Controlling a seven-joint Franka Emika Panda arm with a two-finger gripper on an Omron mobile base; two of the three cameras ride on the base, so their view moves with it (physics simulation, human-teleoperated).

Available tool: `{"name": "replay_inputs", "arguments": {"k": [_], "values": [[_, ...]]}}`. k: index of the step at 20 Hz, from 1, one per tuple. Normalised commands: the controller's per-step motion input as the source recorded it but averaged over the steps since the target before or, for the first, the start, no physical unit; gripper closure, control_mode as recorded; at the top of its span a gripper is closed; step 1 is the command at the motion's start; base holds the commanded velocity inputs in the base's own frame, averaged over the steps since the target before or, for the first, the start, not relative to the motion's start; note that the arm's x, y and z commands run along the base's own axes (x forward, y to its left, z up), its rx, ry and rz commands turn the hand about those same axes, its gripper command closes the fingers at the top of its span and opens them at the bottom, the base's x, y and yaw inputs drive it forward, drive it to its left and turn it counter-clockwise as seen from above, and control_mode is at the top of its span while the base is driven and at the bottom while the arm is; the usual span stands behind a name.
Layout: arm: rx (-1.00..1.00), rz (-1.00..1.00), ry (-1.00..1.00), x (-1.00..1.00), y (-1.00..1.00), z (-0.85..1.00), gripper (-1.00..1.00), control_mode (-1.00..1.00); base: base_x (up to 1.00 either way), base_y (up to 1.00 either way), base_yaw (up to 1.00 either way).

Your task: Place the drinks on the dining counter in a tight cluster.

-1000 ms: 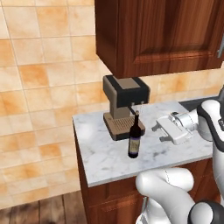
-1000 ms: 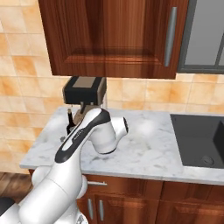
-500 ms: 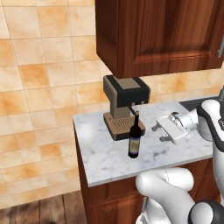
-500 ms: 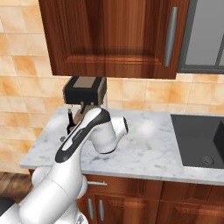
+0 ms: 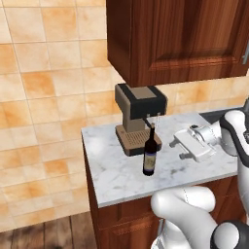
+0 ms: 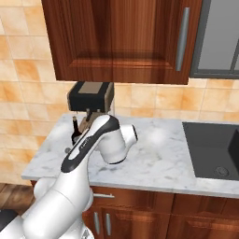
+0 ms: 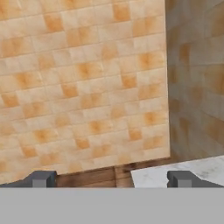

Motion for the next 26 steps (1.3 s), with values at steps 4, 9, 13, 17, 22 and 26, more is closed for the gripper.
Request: {"name": "replay_inputs", "arguments": {"k": [4, 9, 13, 17, 22, 26], "values": [[0.0, 0.24, -0.14, 0.05, -0.18, 0.0, -1.0, -1.0, 0.0, 0.0, 0.0], [0.0, 0.01, -0.17, 0.19, 0.0, 0.0, -1.0, -1.0, 0.0, 0.0, 0.0], [0.01, -0.21, -0.03, 0.33, 0.07, -0.06, -1.0, -1.0, 0.0, 0.0, 0.0], [0.06, -0.25, 0.0, 0.29, 0.04, -0.18, -1.0, -1.0, 0.0, 0.0, 0.0], [0.0, -0.16, -0.01, 0.34, 0.09, -0.08, -1.0, -1.0, 0.0, 0.0, 0.0], [0.0, 0.0, 0.0, 0.29, 0.04, 0.0, -1.0, -1.0, 0.0, 0.0, 0.0]]}}
